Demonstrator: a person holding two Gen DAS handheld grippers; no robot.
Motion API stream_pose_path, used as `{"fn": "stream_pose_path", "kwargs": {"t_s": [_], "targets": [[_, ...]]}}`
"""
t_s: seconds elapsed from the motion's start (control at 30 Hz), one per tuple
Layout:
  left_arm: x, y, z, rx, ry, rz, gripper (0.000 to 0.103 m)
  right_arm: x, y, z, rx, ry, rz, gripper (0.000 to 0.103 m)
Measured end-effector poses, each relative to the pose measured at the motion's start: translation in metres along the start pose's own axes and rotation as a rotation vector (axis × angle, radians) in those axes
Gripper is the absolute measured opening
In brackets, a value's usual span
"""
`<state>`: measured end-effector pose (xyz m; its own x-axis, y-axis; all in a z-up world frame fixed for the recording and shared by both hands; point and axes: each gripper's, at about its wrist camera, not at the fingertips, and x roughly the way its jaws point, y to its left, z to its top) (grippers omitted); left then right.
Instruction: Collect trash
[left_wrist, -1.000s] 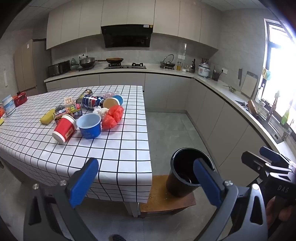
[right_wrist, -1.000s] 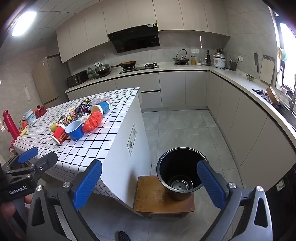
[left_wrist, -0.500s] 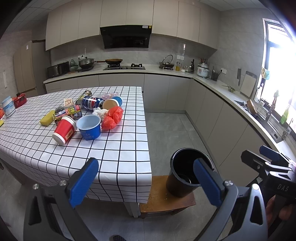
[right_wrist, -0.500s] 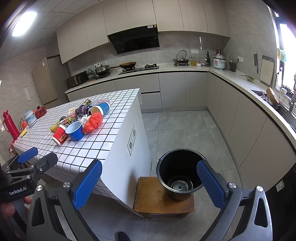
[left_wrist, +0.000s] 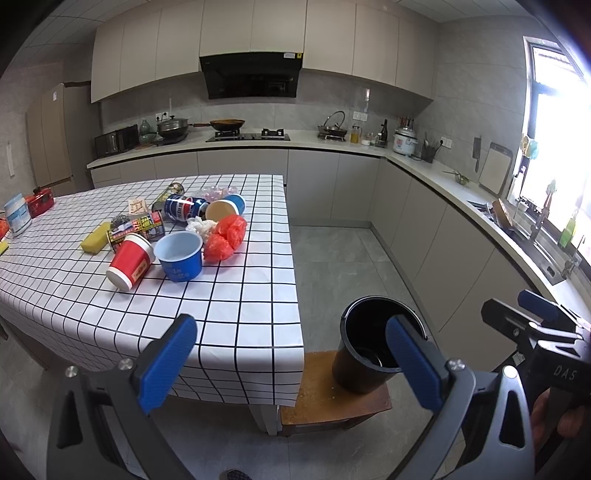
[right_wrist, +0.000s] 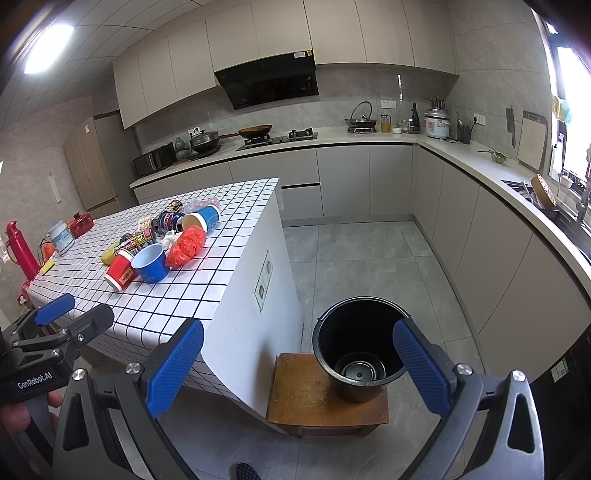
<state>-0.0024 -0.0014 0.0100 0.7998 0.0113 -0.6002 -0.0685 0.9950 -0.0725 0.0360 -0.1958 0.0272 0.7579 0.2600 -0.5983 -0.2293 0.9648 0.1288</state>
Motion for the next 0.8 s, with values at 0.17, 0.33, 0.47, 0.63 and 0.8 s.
{"fn": "stream_pose_path", "kwargs": {"t_s": [0.17, 0.33, 0.47, 0.63, 0.8], "targets": [[-0.0006, 0.0005, 0.0004, 0.001, -0.004, -0.001, 0.103, 0.0001, 0.0004, -0.0006, 0.004, -0.001, -0.003, 0.103], [-0.0006, 0.0019, -0.0002, 0.001, -0.006, -0.004, 0.103, -0.0011, 0.0011, -0.0005, 0.003, -0.006, -0.003, 0.103], [-0.0002, 0.0024, 0.0000, 0.000, -0.004, -0.003, 0.103, -0.0022, 0.0004, -0.0009, 0.004, -0.005, -0.003, 0.103], [-0.0008, 0.0036, -0.0002, -0.001, -0.004, -0.004, 0.103, -0.0021, 0.0004, -0.0006, 0.003, -0.003, -0.002, 0.103], [-0.0007, 0.0036, -0.0003, -0.002, -0.005, -0.003, 0.103, -0.0020, 0.0010, -0.0006, 0.004, -0.004, -0.003, 0.103]]}}
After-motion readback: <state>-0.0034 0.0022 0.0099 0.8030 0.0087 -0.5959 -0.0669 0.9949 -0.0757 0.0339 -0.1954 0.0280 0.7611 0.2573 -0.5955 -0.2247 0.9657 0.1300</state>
